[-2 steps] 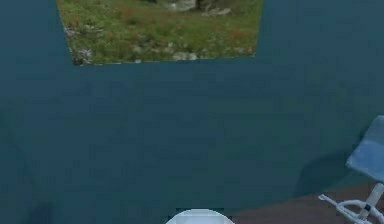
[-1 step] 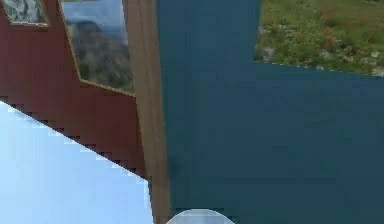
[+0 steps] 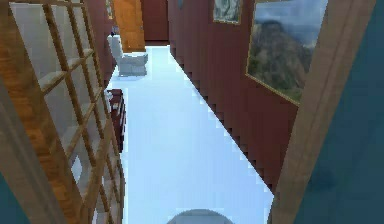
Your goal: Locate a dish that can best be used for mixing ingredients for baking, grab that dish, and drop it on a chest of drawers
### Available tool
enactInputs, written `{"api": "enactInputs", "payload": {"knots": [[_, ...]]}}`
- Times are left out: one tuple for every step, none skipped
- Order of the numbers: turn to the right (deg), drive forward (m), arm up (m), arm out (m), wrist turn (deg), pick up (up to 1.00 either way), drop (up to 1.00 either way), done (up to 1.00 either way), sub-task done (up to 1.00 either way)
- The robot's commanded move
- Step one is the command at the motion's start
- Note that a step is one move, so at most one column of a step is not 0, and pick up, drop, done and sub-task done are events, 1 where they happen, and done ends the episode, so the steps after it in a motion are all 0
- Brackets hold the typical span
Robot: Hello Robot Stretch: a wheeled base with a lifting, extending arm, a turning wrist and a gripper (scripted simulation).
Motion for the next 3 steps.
{"api": "enactInputs", "payload": {"knots": [[-6.0, 0.0, 0.0, 0.0, 0.0, 0.0, 0.0, 0.0, 0.0], [0.0, 1.0, 0.0, 0.0, 0.0, 0.0, 0.0, 0.0, 0.0], [-9.0, 0.0, 0.0, 0.0, 0.0, 0.0, 0.0, 0.0, 0.0]]}}
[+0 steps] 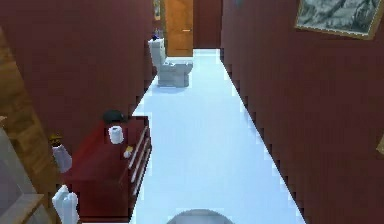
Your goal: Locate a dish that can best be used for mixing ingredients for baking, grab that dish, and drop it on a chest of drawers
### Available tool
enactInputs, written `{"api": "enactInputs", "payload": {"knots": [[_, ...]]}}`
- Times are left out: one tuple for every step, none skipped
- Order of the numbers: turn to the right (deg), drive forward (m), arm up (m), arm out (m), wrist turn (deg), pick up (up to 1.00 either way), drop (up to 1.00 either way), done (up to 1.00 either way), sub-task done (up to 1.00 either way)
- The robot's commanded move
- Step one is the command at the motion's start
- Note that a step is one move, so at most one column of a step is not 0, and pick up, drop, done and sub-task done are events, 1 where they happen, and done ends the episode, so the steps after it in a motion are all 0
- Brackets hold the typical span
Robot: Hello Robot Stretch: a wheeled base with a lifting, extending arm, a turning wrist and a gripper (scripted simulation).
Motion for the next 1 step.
{"api": "enactInputs", "payload": {"knots": [[0.0, 0.3, 0.0, 0.0, 0.0, 0.0, 0.0, 0.0, 0.0]]}}
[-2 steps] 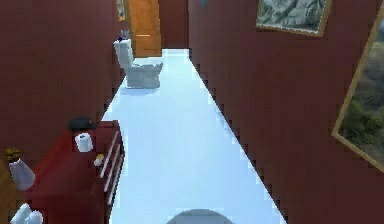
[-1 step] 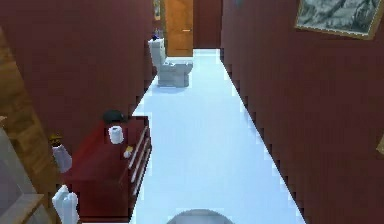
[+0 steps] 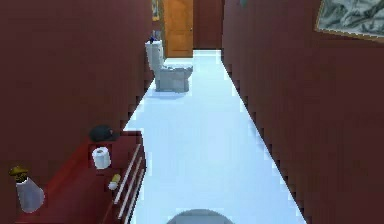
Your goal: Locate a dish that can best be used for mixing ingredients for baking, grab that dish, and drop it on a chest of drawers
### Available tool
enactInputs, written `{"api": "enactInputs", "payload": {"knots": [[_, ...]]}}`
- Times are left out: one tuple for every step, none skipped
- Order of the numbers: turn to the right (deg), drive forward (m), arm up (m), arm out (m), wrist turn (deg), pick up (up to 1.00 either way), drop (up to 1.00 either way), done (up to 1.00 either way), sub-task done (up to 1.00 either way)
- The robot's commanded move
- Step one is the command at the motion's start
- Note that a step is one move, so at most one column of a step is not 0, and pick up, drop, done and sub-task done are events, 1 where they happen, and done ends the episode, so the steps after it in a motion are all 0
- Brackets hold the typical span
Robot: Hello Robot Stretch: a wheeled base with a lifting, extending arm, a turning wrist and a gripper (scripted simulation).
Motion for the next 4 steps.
{"api": "enactInputs", "payload": {"knots": [[18.0, 0.0, 0.0, 0.0, 0.0, 0.0, 0.0, 0.0, 0.0], [0.0, 0.35, 0.0, 0.0, 0.0, 0.0, 0.0, 0.0, 0.0], [-30.0, 0.0, 0.0, 0.0, 0.0, 0.0, 0.0, 0.0, 0.0], [0.0, 0.85, 0.0, 0.0, 0.0, 0.0, 0.0, 0.0, 0.0]]}}
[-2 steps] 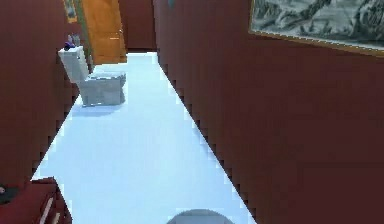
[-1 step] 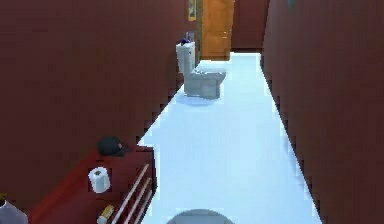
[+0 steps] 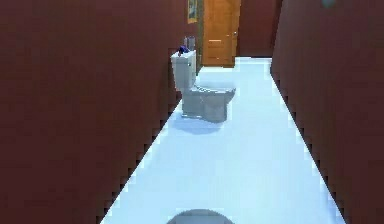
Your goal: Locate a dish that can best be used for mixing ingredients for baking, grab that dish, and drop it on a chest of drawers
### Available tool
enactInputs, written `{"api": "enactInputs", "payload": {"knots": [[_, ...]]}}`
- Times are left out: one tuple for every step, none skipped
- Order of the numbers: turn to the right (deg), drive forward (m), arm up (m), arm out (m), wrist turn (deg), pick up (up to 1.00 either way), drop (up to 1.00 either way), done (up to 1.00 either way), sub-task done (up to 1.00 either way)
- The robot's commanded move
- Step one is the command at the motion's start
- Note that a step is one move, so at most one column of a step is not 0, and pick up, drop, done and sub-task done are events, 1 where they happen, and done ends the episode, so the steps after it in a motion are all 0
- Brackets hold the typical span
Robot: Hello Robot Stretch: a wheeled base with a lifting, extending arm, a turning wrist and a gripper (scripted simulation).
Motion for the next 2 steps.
{"api": "enactInputs", "payload": {"knots": [[-45.0, 0.0, 0.0, 0.0, 0.0, 0.0, 0.0, 0.0, 0.0], [-15.0, 0.0, 0.0, 0.0, 0.0, 0.0, 0.0, 0.0, 0.0]]}}
